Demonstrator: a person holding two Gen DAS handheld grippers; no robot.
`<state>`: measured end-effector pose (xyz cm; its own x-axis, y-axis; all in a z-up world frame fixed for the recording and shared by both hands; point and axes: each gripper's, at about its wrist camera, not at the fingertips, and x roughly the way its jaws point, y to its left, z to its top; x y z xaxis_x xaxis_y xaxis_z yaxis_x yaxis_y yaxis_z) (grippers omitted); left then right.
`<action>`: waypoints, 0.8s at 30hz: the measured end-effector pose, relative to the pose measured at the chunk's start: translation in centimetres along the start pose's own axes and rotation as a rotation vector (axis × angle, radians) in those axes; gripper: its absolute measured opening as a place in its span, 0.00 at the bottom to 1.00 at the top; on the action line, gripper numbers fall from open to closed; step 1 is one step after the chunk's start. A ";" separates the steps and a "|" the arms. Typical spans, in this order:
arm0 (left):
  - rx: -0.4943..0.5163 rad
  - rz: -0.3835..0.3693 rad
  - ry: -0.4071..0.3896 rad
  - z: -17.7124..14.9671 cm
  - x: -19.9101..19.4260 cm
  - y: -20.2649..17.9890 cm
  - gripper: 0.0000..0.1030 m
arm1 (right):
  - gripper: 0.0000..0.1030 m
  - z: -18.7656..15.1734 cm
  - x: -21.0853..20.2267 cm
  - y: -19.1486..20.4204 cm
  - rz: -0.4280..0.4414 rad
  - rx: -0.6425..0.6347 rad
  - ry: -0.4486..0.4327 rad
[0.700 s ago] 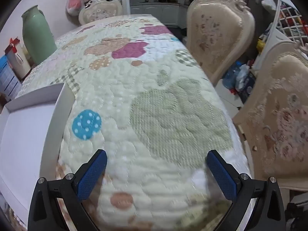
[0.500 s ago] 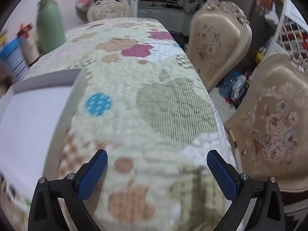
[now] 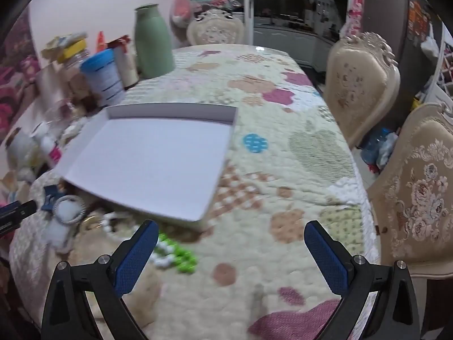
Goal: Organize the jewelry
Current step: 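Move both tools toward the jewelry beside the white tray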
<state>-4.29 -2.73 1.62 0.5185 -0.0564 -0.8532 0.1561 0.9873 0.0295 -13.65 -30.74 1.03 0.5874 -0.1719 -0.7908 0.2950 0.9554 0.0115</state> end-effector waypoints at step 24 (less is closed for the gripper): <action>-0.004 -0.022 -0.023 -2.9 -2.7 -0.3 0.65 | 1.00 -1.8 -3.8 6.7 0.092 -0.104 0.006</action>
<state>-8.21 -2.47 2.41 0.5339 -0.0817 -0.8416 0.1641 0.9864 0.0083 -15.24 -23.26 3.04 0.6035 -0.0816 -0.7932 0.1608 0.9868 0.0207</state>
